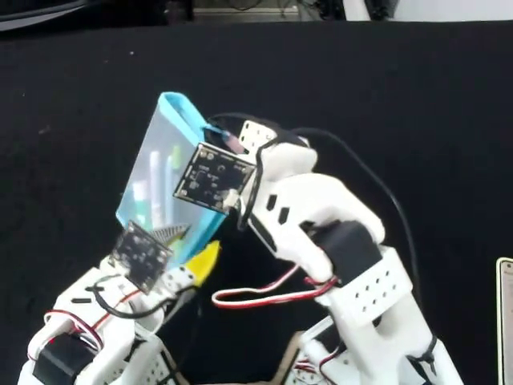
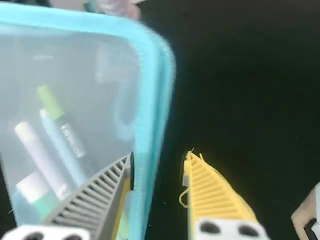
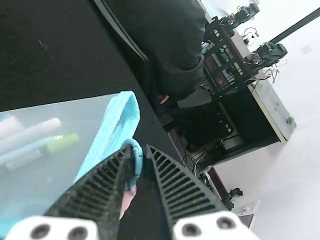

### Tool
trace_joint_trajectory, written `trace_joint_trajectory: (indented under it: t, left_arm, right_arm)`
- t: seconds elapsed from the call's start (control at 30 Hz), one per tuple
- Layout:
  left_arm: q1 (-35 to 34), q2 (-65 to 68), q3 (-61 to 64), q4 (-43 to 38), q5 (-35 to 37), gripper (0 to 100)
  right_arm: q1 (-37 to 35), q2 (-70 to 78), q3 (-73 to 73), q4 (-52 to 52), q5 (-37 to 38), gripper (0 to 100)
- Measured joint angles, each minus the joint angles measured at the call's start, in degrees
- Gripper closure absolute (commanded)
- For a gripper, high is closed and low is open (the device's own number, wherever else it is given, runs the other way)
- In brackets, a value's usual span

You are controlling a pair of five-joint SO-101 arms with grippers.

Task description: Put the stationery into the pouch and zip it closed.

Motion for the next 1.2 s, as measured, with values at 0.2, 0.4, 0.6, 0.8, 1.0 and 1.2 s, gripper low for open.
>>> trace_joint_trajectory:
  t: [0.2, 0.4, 0.6, 0.8, 1.0, 1.2]
  left_arm:
    - [2.1, 0.0, 1.1, -2.4, -0.7, 82]
    - [-0.3, 0.4, 7.5, -8.7, -0.7, 82]
    - [-5.5, 0.0, 7.5, -9.3, 0.1, 82]
    - [-10.5, 0.0, 6.9, -9.4, 0.2, 82]
    - [-16.2, 0.0, 4.1, -9.0, 0.2, 82]
    - [-17.4, 0.0, -2.5, -3.9, 0.2, 82]
  right_arm:
    - [0.0, 0.5, -0.1, 0.0, 0.0, 98.8]
    - [0.0, 0.6, -0.1, 0.0, 0.0, 98.8]
    - [0.0, 0.6, -0.1, 0.0, 0.0, 98.8]
    - [0.0, 0.8, -2.6, 1.5, -2.3, 98.8]
    - [-0.2, 1.0, -7.3, 5.5, -4.7, 98.8]
    - [-1.8, 1.0, -7.6, 6.8, -4.7, 98.8]
